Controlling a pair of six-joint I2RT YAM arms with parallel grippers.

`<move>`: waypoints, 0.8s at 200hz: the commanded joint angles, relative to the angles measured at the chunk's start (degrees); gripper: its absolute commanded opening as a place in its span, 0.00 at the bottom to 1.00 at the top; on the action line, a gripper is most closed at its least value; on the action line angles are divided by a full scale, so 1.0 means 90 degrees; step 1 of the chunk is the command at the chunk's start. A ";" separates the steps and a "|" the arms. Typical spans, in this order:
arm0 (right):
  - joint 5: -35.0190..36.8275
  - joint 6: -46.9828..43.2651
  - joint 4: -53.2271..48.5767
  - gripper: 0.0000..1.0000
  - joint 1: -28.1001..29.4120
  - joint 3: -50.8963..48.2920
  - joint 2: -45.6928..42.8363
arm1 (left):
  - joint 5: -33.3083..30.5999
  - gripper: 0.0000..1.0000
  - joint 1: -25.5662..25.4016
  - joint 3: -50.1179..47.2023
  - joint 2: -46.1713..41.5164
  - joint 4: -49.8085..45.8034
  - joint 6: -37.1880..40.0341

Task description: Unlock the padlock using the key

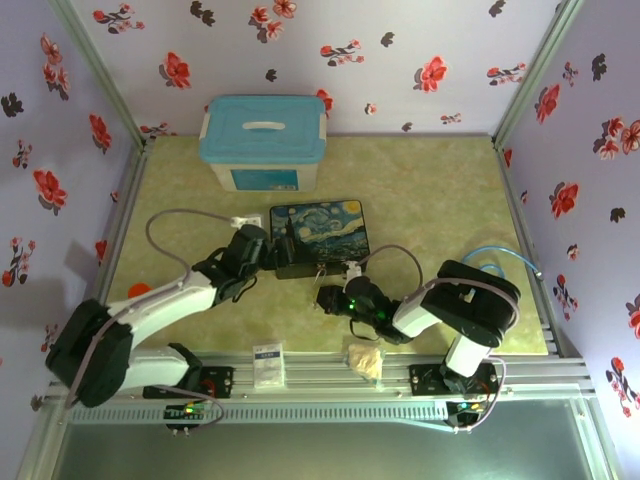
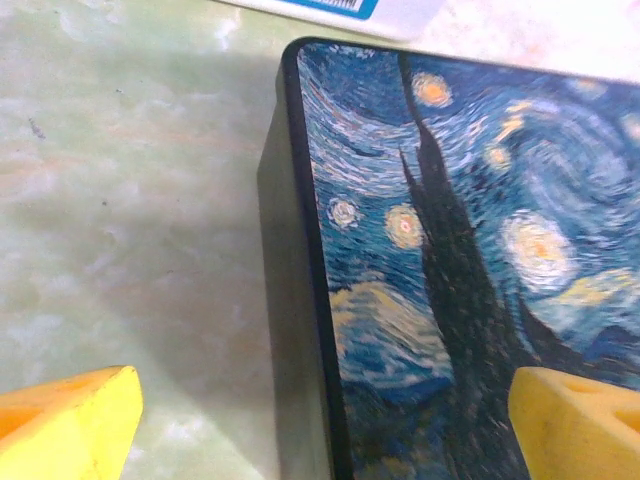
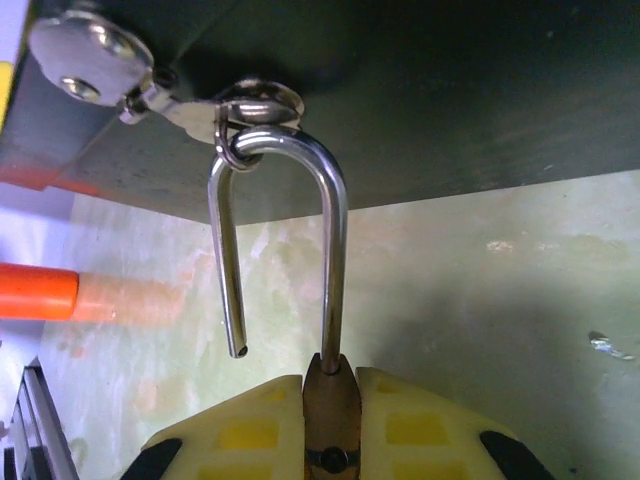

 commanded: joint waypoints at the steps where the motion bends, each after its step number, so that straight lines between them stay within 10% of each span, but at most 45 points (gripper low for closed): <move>1: 0.0495 0.0555 0.0123 0.00 0.0122 -0.0045 0.0307 | 0.0093 0.92 0.0044 0.0406 0.0439 0.0283 0.0722; 73: 0.1589 0.1270 0.0973 0.00 0.0385 0.0067 0.0874 | 0.0015 0.60 0.0048 0.0097 0.1074 0.0507 0.0742; 160: 0.2639 0.0882 0.1544 0.00 0.0597 -0.0045 0.0684 | 0.0075 0.53 0.0049 -0.0211 0.1260 0.0644 0.0839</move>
